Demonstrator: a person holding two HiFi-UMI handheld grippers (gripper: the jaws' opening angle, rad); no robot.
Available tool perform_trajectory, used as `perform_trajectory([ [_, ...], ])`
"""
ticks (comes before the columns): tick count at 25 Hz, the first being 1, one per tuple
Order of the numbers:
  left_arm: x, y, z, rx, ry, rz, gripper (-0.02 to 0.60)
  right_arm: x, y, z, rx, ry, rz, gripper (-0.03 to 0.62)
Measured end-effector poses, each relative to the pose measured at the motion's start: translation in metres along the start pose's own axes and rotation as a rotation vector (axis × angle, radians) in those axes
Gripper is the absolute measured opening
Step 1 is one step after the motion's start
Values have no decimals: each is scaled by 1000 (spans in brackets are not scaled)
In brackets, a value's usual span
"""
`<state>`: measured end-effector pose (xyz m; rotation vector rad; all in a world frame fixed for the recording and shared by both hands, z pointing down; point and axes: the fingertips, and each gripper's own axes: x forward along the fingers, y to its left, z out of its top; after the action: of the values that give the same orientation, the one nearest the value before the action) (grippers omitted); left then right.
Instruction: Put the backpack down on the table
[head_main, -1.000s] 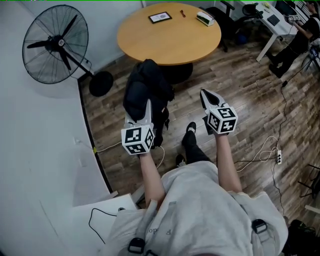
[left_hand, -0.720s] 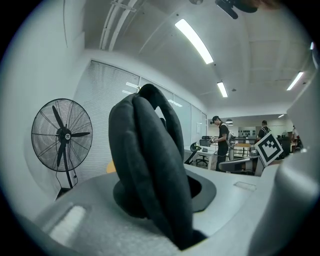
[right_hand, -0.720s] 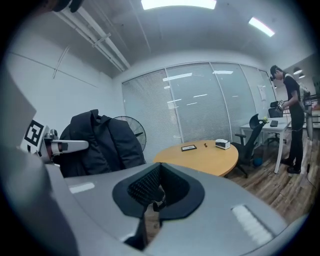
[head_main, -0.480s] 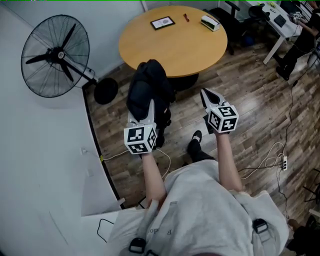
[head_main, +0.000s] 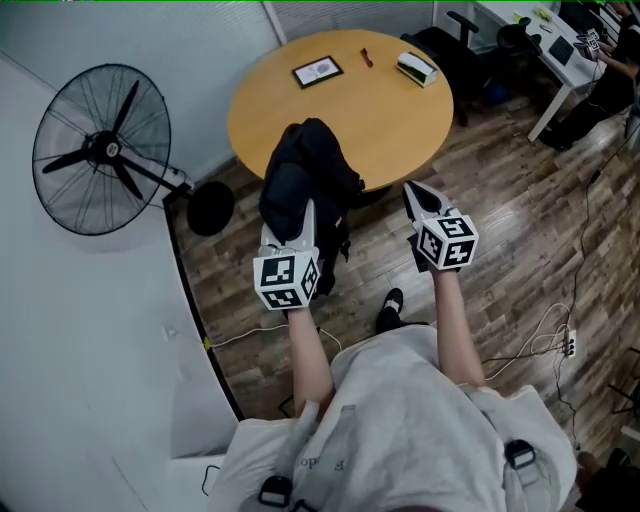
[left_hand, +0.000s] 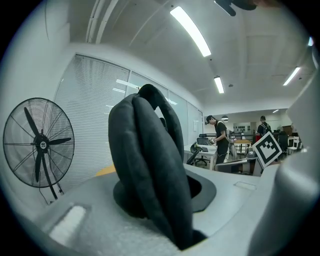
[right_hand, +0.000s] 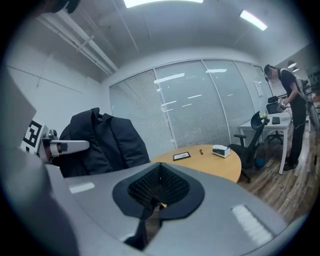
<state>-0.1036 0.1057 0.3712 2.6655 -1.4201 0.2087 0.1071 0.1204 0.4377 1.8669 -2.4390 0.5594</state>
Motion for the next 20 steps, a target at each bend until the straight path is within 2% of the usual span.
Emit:
perform_trajectory([
  [5, 51, -7, 8, 23, -7, -12, 84, 27, -39, 7, 18, 7, -2, 0],
  [12, 95, -23, 21, 47, -22, -51, 84, 36, -84, 10, 53, 4, -37, 0],
  [20, 153, -51, 25, 78, -9, -146, 83, 47, -126, 18, 96, -9, -84, 0],
])
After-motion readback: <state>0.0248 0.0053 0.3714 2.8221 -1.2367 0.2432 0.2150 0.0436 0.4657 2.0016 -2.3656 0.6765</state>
